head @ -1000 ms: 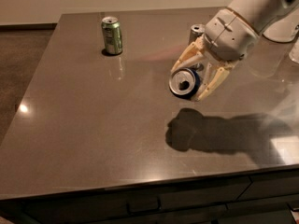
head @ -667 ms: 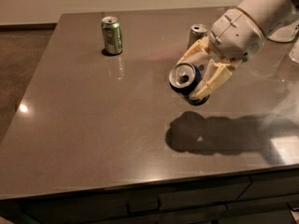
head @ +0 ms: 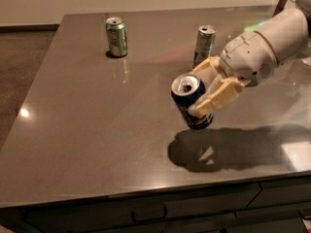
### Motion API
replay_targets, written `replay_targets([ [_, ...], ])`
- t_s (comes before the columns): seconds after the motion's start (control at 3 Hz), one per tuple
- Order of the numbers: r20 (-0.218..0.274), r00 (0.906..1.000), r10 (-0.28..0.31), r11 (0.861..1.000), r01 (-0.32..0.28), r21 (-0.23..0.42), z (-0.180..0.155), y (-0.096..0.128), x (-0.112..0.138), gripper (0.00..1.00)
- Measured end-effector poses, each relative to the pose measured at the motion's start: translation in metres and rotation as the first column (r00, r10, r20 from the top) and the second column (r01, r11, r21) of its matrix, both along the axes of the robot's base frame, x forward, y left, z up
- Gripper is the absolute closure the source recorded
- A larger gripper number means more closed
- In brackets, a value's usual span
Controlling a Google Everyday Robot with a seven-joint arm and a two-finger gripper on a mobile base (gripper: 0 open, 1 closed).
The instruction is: Place pepsi can upright
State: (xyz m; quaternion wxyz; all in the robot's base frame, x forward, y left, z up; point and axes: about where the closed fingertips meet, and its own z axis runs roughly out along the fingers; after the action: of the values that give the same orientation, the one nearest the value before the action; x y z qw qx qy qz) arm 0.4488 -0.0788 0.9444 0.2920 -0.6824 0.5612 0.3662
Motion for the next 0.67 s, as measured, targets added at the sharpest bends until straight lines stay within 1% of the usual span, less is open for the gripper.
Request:
replay_targets([
  [0.33, -0.077, 0.9963, -0.037, 0.995, 0.044, 0.092, -0.008, 0.012, -0.012, 1.00],
  [0.67, -0.120, 0.9920, -0.038, 0.981, 0.060, 0.187, -0.014, 0.024, -0.017, 1.00],
])
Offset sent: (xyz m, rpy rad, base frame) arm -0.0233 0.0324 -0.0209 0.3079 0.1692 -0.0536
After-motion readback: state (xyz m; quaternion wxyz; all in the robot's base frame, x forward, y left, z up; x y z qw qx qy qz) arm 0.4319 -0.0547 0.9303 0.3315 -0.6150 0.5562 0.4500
